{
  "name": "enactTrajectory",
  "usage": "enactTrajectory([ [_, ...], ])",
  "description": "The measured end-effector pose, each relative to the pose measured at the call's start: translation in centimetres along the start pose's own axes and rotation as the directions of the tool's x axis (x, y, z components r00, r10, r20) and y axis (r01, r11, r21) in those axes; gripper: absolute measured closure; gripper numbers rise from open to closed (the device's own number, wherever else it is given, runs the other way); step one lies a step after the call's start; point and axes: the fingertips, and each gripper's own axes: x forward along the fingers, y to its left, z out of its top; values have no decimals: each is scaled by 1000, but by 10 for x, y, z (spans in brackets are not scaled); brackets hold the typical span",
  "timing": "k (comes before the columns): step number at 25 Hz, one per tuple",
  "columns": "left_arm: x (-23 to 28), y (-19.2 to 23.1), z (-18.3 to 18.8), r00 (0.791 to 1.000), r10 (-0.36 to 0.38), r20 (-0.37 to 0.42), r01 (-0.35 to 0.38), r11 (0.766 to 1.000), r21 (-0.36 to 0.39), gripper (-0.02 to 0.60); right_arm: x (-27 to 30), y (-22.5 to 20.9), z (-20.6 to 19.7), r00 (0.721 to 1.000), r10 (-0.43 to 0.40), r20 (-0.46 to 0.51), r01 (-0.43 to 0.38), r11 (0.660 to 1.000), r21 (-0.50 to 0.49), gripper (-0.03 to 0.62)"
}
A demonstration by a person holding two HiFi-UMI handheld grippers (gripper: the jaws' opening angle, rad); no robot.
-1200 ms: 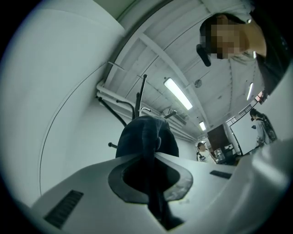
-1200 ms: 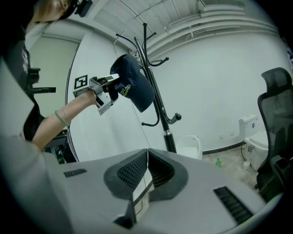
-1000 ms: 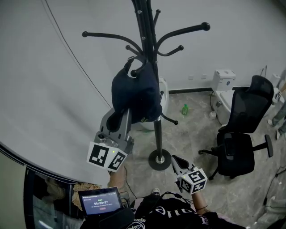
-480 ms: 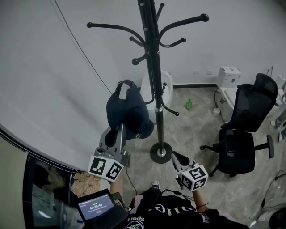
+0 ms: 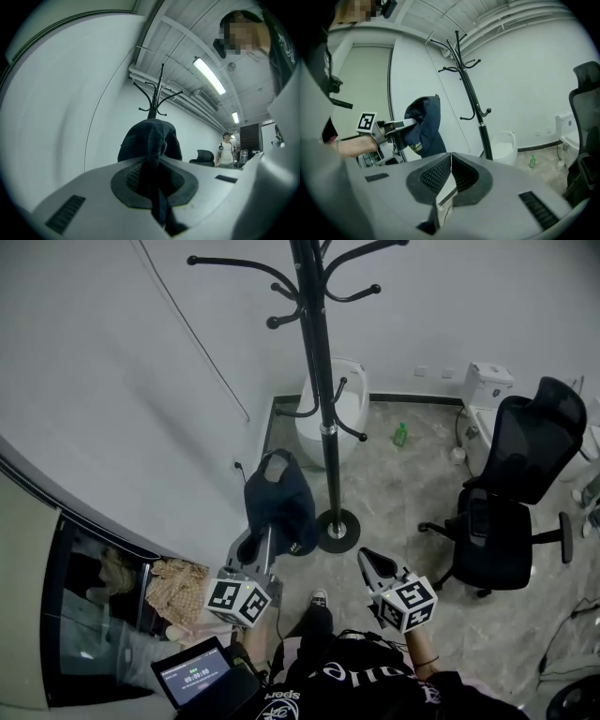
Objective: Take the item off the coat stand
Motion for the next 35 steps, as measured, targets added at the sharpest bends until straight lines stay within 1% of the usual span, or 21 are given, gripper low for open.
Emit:
enactTrajectory([
  [5,-39,-32,-48,997,21,-68,-23,999,-25,569,-41,6,-18,1000,11,-1,-11,1000,1,577],
  [13,-86,-84,-83,990,12,-142,-20,998,-54,569,-89,14,-36,1000,11,22,-11,999,31,577],
  [16,-95,-96,-87,987,5,-158,-12,999,-44,569,-101,18,-41,999,10,33,-12,999,46,577],
  [19,-105,-100,-89,986,2,-170,-8,999,-33,569,-110,29,-51,999,14,33,-16,998,62,577],
  [25,-132,-105,-90,984,-15,-178,8,999,-40,569,-118,49,-64,1000,3,29,-5,997,71,577],
  [29,-165,-99,-90,985,-23,-173,13,998,-55,569,-119,78,-65,999,-1,42,-1,999,51,577],
  [33,-211,-92,-79,983,-17,-184,7,998,-57,569,-122,114,-74,999,-12,33,11,998,54,577],
  [35,-239,-85,-76,982,-17,-188,6,998,-59,569,-124,138,-80,999,-13,35,11,998,55,577],
])
